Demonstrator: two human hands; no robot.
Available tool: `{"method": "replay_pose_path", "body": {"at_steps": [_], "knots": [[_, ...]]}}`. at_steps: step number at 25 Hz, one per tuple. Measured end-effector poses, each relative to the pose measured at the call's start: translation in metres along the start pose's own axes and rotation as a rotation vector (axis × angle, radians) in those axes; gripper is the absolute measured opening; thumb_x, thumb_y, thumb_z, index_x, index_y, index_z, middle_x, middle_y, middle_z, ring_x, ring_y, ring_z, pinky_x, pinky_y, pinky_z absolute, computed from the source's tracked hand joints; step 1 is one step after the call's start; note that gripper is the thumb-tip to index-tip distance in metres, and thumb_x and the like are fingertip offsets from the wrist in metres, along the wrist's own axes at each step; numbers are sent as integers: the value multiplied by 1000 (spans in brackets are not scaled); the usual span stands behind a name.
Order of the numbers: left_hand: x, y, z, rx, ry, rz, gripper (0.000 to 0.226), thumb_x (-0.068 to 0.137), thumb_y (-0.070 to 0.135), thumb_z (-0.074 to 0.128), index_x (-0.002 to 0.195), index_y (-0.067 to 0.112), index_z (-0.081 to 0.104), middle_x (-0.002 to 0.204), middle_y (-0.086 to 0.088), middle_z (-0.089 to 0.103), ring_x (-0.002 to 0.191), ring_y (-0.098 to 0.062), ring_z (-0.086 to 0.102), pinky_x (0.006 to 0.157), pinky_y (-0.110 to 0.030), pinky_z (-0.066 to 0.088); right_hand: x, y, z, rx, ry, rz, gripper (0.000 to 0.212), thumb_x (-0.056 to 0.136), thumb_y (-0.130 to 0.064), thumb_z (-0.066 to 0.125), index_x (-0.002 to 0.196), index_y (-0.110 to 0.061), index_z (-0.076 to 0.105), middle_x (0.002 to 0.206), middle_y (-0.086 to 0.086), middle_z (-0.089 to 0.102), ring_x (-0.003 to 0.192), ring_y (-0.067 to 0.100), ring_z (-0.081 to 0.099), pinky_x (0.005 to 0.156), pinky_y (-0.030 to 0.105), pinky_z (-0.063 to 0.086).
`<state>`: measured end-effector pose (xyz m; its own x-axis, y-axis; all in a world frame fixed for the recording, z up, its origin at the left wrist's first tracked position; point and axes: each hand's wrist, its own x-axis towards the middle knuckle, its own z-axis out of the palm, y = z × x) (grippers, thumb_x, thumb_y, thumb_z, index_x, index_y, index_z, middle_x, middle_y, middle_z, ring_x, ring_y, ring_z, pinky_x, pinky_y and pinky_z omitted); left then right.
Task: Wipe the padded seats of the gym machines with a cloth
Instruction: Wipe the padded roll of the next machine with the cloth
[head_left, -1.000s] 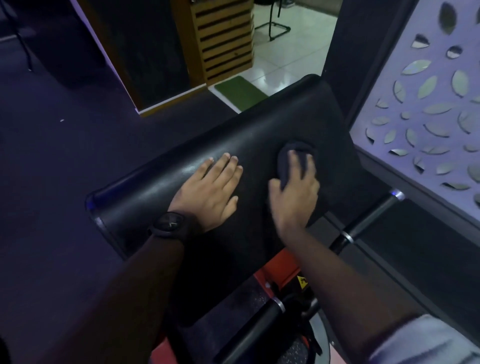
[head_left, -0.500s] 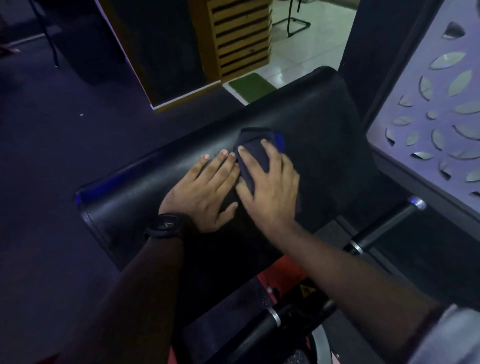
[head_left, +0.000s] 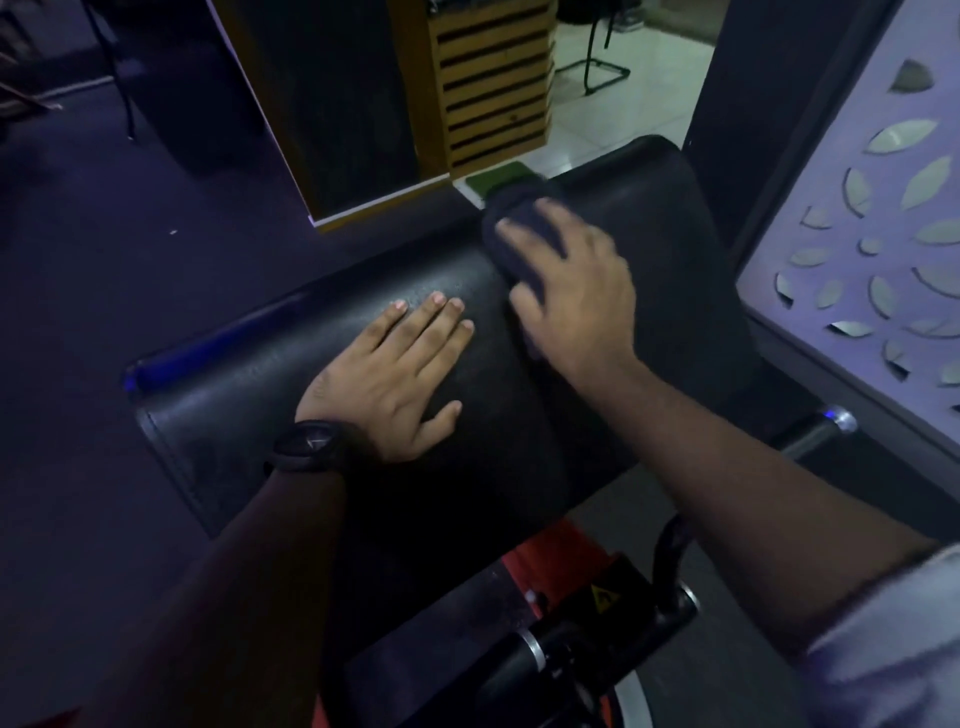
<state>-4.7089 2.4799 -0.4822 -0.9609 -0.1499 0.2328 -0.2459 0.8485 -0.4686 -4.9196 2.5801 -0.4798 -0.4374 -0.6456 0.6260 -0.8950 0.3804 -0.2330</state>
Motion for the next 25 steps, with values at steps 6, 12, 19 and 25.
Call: {"method": "replay_pose_path", "body": {"at_steps": [6, 12, 19, 25], "knots": [[1, 1, 0, 25, -14, 5, 79, 94, 52, 38, 154, 1, 36, 160, -20, 35, 149, -34, 32, 122, -50, 24, -13, -10, 1, -54, -52, -356, 59, 83, -32, 64, 142, -33, 55, 154, 4, 45, 123, 36, 51, 91, 48, 49], [2, 1, -4, 40, -52, 22, 79, 94, 51, 38, 155, 1, 35, 160, -21, 34, 149, -35, 31, 122, -51, 22, -5, -32, 1, 77, 26, 274, 56, 84, -33, 63, 140, -32, 56, 153, 4, 44, 123, 31, 49, 96, 45, 48], [2, 0, -5, 29, -56, 28, 78, 94, 51, 37, 154, 1, 36, 160, -21, 35, 149, -35, 31, 121, -52, 24, 10, 12, -6, 120, -30, 396, 56, 89, -28, 58, 144, -33, 51, 155, 2, 40, 125, 34, 48, 96, 49, 49], [4, 0, -2, 43, -52, 36, 78, 93, 51, 37, 153, 0, 37, 159, -22, 36, 149, -36, 32, 120, -53, 25, -7, 32, -9, -90, -54, -316, 57, 84, -31, 54, 141, -32, 55, 152, 6, 47, 116, 39, 53, 85, 49, 51]]}}
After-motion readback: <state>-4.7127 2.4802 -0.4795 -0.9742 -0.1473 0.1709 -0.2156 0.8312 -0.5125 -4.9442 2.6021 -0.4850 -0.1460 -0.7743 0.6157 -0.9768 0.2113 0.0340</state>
